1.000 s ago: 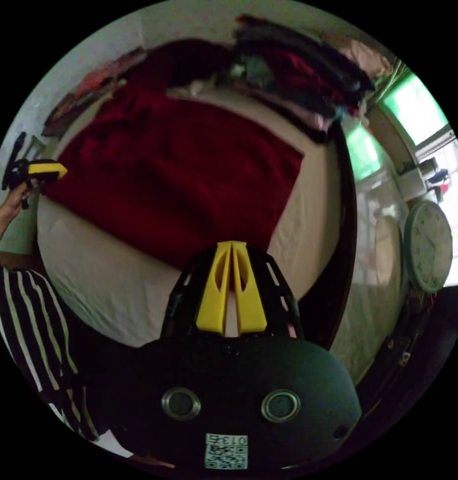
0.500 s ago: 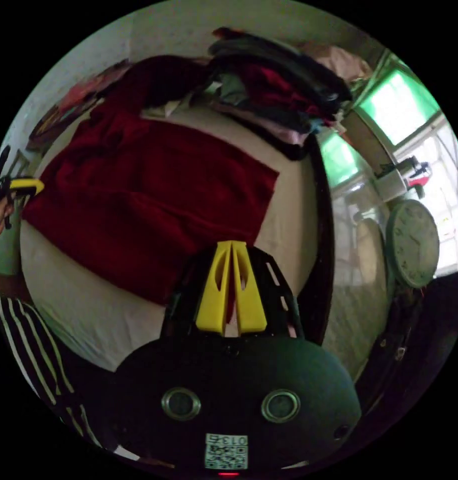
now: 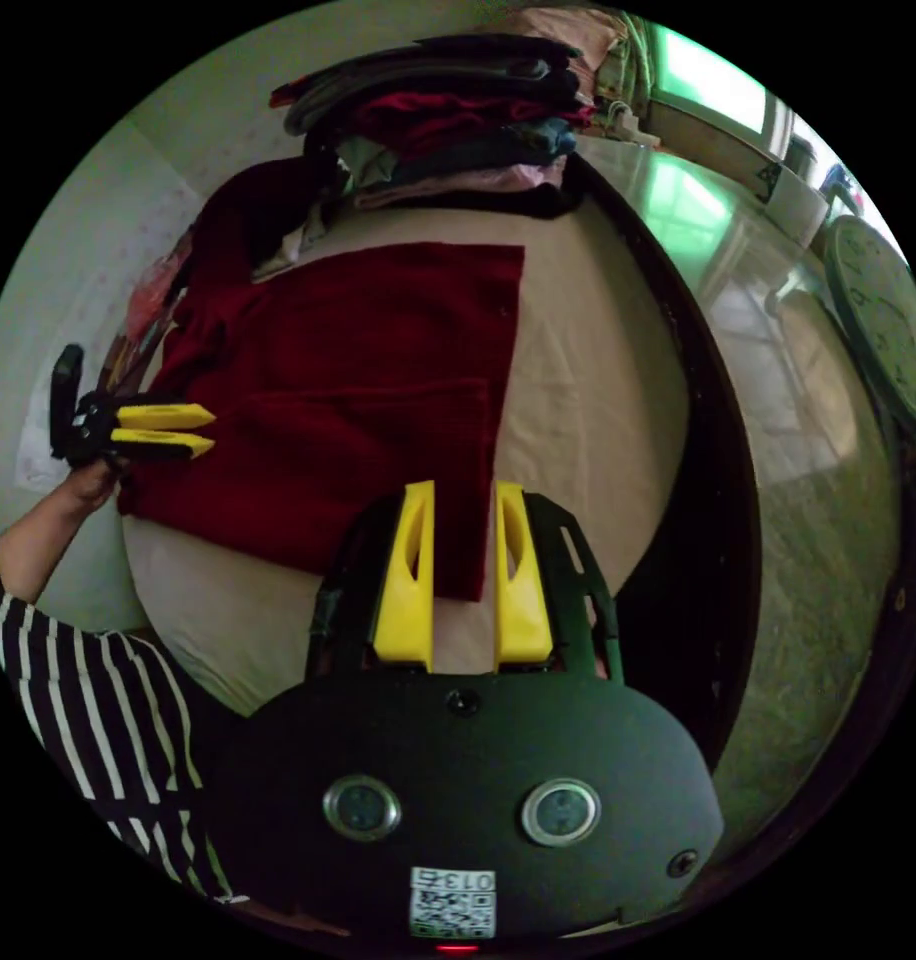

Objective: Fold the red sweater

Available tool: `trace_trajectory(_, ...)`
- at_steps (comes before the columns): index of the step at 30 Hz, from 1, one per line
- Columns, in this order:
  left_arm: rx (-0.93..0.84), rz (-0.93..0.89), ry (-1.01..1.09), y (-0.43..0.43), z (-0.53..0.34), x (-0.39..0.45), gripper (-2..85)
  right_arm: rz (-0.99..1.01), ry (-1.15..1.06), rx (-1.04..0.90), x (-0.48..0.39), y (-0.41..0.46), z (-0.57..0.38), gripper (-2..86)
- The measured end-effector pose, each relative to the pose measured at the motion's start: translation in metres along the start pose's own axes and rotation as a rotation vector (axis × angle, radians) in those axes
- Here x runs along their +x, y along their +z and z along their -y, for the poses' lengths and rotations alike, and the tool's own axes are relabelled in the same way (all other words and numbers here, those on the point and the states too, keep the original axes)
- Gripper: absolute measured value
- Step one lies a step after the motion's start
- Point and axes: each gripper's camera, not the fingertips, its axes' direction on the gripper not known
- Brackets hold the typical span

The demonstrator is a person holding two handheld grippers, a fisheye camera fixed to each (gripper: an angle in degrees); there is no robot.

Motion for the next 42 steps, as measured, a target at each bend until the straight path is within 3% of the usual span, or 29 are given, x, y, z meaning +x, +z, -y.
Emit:
trace_trajectory(5,-0.048,-0.014,-0.017,0.015,0.032,-0.003,7.1,-0.114,-0.168,0.018,-0.021,-0.001,0.000,7.9)
trace_trajectory(9,-0.033,0.000,-0.060,0.025,0.048,0.000,7.0,-0.348,-0.427,0.066,-0.054,0.001,-0.017,4.5)
trace_trajectory(11,-0.041,0.012,-0.063,0.029,0.057,0.002,7.0,-0.362,-0.436,0.083,-0.052,0.003,-0.021,4.8)
trace_trajectory(18,-0.026,0.016,-0.090,0.043,0.081,0.001,6.8,-0.207,-0.308,0.041,-0.011,0.011,-0.006,7.7)
trace_trajectory(26,-0.017,0.016,-0.108,0.054,0.103,-0.002,6.4,0.052,-0.158,0.023,0.029,0.014,-0.001,5.0)
trace_trajectory(28,-0.018,0.010,-0.123,0.057,0.109,-0.003,6.3,0.033,-0.163,0.017,0.031,0.012,0.000,5.8)
trace_trajectory(33,-0.029,0.026,-0.118,0.062,0.120,-0.004,6.3,-0.292,-0.429,0.063,-0.002,0.016,-0.008,9.2)
trace_trajectory(35,-0.031,0.027,-0.114,0.064,0.124,-0.004,6.3,-0.314,-0.452,0.069,-0.002,0.020,-0.007,9.7)
trace_trajectory(42,-0.021,0.010,-0.125,0.068,0.131,-0.010,6.3,0.003,-0.299,0.009,0.042,0.023,0.014,6.0)
